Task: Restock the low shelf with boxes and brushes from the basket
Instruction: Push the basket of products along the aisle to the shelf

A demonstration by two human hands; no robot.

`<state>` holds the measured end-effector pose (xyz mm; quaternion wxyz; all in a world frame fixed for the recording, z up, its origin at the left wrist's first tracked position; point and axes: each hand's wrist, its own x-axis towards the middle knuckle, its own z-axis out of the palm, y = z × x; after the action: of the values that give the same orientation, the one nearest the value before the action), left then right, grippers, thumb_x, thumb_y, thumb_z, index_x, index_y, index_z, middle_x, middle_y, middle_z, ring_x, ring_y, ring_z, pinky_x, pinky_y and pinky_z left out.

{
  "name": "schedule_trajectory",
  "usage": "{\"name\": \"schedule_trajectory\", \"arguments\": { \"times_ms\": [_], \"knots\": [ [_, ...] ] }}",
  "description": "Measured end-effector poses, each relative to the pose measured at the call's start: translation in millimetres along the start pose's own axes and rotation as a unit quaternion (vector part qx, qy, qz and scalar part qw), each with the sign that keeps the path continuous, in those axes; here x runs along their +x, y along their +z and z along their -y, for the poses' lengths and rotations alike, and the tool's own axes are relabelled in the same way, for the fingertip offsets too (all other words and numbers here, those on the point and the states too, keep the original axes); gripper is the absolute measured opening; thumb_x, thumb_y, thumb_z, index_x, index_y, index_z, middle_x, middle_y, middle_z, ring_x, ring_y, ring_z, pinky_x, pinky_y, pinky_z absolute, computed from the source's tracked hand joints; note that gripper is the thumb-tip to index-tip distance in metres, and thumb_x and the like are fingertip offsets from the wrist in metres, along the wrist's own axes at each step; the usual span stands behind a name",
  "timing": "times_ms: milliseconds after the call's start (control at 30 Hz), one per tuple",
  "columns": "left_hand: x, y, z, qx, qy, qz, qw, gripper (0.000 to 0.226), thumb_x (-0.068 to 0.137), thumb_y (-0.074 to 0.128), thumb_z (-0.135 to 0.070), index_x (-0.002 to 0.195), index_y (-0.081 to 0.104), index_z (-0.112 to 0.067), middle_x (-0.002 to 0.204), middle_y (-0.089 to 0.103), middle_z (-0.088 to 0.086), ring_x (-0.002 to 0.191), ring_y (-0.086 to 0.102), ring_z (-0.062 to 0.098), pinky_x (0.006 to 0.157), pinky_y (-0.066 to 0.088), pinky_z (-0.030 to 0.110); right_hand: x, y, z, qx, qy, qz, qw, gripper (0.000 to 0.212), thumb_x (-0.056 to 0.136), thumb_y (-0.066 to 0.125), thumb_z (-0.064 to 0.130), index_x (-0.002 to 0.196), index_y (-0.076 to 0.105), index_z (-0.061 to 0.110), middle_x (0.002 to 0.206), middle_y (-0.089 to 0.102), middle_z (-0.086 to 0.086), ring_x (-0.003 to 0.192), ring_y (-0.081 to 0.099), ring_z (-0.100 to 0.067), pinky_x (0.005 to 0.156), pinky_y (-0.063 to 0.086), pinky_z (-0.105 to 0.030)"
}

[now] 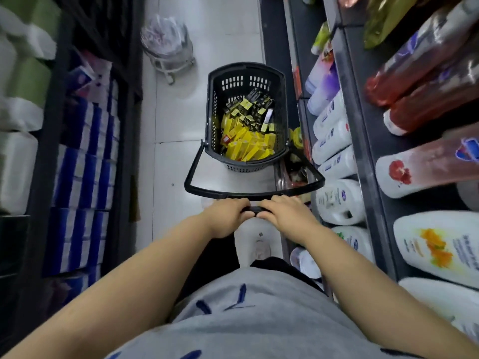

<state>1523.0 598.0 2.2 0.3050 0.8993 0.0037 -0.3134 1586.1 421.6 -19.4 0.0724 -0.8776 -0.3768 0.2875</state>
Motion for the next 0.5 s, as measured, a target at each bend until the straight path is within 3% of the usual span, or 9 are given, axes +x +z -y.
{"name": "schedule_trajectory", "arguments": {
  "times_ms": [167,367,500],
  "knots": [
    [63.5,-63.1,30.3,-0.007,0.021,-0.001,1.0,0.026,0.097,0.042,-0.034,0.1,0.054,-0.01,0.104,0.063,0.011,0.094,0.056,0.028,0.07,0.033,0.032,79.4,-36.6,-21.1,0.012,0.014,-0.001,1.0,0.039,0.095,0.036,0.05,0.128,0.049,0.036,0.107,0.055,0.003,0.106,0.047,-0.02,0.075,0.02,-0.03],
    [145.1,-179.3,68.9,0.01,0.049,0.034,0.998,0.028,0.098,0.04,-0.029,0.107,0.053,-0.005,0.108,0.061,0.015,0.098,0.055,0.032,0.075,0.036,0.035,191.8,-111.7,-30.9,0.026,0.068,-0.002,0.997,0.041,0.095,0.037,0.049,0.134,0.046,0.035,0.112,0.055,0.001,0.11,0.048,-0.022,0.086,0.03,-0.032],
    [193.1,-253.8,88.9,0.002,0.061,0.045,0.997,0.028,0.099,0.04,-0.028,0.106,0.051,-0.003,0.107,0.06,0.017,0.096,0.055,0.032,0.074,0.037,0.036,261.1,-168.7,-41.3,0.012,0.072,0.002,0.997,0.042,0.096,0.036,0.049,0.133,0.047,0.033,0.11,0.056,-0.003,0.108,0.049,-0.024,0.084,0.033,-0.035]
  ]
}}
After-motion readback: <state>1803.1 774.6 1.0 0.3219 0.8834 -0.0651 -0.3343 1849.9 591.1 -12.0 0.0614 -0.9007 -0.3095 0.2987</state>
